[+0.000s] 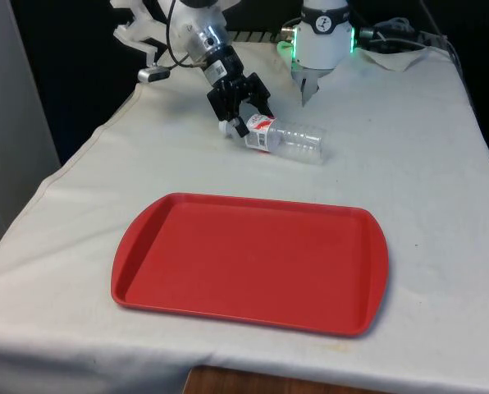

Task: Place the bottle upright on the tray.

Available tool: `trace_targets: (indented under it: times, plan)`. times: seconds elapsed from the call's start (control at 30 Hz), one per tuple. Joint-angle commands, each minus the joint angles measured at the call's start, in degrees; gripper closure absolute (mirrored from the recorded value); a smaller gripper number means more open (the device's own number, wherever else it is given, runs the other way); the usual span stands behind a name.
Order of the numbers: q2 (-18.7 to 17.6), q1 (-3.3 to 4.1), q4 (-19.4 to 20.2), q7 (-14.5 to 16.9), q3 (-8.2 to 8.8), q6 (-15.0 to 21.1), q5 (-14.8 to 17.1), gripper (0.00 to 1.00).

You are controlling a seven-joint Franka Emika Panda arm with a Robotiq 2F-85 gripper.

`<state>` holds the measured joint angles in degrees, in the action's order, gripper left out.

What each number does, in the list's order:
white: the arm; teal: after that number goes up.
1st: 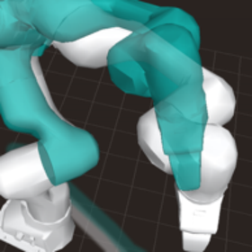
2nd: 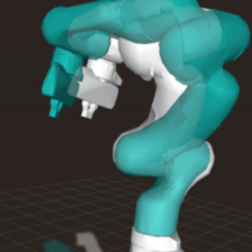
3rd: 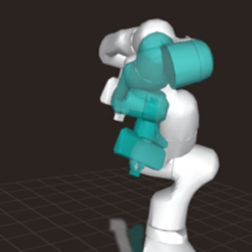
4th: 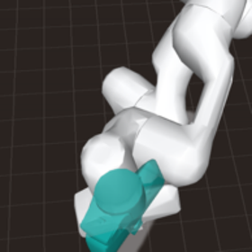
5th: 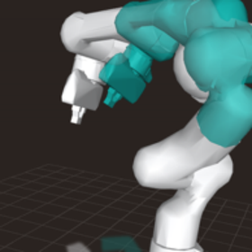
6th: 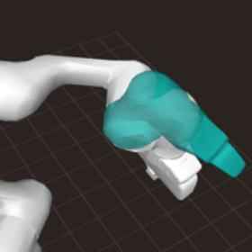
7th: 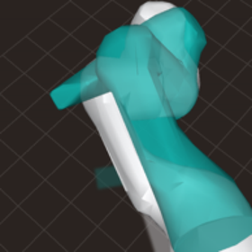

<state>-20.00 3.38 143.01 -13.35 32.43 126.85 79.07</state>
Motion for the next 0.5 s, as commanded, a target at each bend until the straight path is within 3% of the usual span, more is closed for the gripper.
trace_targets:
  times: [0.0,0.17,0.2,0.23,0.47]
  plan:
    - [-0.46,-0.34,-0.34,0.74,-0.06,-0.40,0.69,0.00]
    - [-2.06,-0.46,-1.09,2.29,0.34,-1.49,1.49,0.00]
    - [-1.89,-0.11,-0.86,1.60,0.57,-1.26,0.69,0.00]
    - [-2.29,-0.52,-1.20,2.64,0.40,-1.78,1.66,0.00]
    - [-4.47,-0.74,-2.01,5.61,1.15,-5.04,4.18,0.00]
